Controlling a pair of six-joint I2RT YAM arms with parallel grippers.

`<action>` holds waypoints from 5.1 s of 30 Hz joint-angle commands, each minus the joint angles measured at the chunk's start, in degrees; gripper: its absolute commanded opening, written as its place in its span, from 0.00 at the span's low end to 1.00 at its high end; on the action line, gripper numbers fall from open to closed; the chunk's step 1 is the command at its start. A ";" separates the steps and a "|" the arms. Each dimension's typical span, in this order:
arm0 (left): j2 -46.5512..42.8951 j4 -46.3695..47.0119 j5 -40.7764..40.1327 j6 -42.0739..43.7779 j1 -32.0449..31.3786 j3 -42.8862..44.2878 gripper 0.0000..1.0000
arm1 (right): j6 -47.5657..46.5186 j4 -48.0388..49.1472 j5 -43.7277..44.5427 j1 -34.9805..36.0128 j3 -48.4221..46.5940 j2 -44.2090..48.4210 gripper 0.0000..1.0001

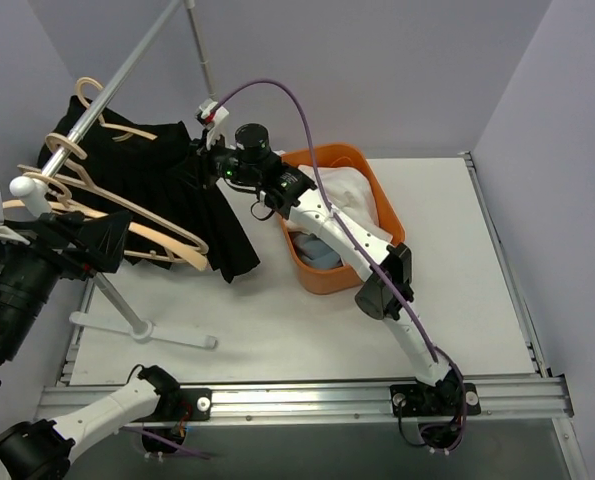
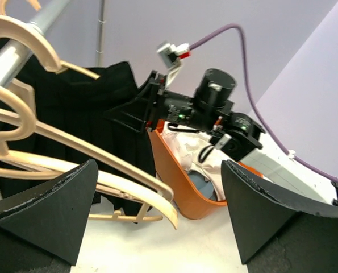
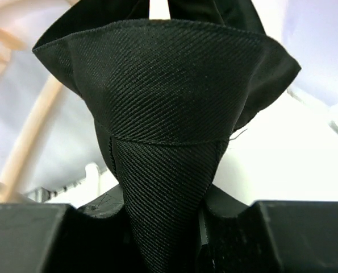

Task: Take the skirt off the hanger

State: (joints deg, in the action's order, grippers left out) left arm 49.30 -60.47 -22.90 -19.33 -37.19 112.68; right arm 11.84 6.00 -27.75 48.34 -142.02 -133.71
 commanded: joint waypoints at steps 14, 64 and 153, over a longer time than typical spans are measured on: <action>12.31 4.13 11.56 -3.17 -0.08 2.01 0.99 | 4.94 1.20 7.35 -3.78 28.36 24.62 0.00; 20.49 -8.09 11.03 -9.50 -0.16 15.02 0.81 | 20.95 -17.43 0.85 4.13 54.92 73.42 0.00; 19.78 -0.35 11.82 -5.28 -0.16 9.49 0.02 | 11.19 -36.41 10.79 4.49 37.25 65.69 0.66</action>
State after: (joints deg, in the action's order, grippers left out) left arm 70.30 -66.19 -11.68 -24.56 -37.19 121.93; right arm 24.71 -32.03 -16.49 52.60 -102.65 -65.32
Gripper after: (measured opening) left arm 0.160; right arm 0.670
